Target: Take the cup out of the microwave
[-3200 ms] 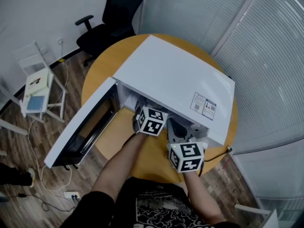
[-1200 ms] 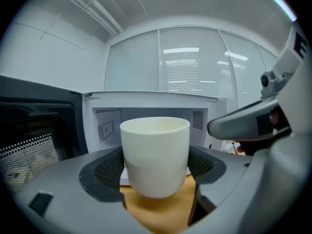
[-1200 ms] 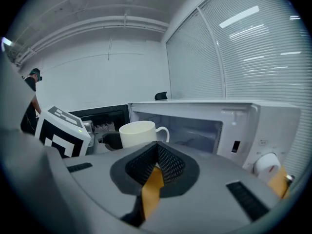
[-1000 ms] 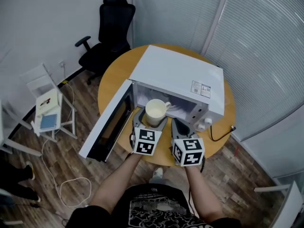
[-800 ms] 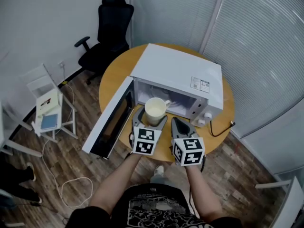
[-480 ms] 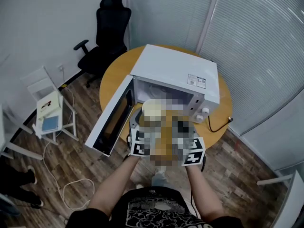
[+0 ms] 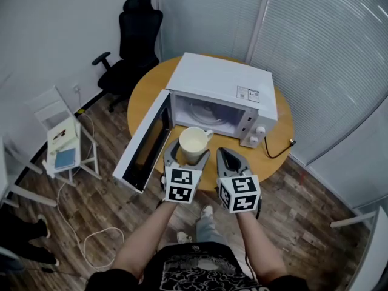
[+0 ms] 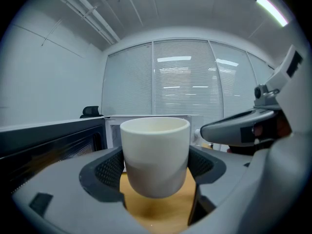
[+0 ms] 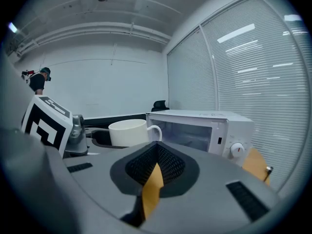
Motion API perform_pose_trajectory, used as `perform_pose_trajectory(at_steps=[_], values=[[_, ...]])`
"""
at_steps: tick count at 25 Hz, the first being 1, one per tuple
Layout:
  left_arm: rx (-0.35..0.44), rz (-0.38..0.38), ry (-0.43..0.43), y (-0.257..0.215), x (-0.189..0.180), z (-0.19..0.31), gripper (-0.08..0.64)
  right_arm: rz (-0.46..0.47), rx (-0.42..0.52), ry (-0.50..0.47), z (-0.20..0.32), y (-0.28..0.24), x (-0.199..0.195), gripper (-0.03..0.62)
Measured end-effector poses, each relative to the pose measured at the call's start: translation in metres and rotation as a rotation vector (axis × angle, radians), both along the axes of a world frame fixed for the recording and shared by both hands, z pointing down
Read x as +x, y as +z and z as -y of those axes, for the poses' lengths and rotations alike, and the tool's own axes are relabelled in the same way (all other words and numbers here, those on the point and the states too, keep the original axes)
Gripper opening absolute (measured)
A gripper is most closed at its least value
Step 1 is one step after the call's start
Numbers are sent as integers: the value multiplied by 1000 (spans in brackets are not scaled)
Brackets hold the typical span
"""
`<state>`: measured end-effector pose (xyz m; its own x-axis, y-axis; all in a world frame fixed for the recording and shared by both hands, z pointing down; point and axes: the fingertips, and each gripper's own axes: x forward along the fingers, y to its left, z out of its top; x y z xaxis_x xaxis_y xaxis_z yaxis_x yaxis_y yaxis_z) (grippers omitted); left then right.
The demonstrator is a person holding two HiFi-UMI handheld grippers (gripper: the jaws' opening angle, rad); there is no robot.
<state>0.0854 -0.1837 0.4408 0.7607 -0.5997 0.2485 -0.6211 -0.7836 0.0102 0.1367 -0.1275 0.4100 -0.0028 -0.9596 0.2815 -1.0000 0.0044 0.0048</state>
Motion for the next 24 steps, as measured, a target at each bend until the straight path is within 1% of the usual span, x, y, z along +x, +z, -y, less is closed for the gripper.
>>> perform_pose_trajectory(at_steps=[9, 24], values=[[2, -11, -4, -4, -13, -11, 410, -5, 8, -2, -14, 0, -9, 15], [7, -4, 14, -4, -11, -17, 410, 0, 11, 10, -21, 0, -11, 15]])
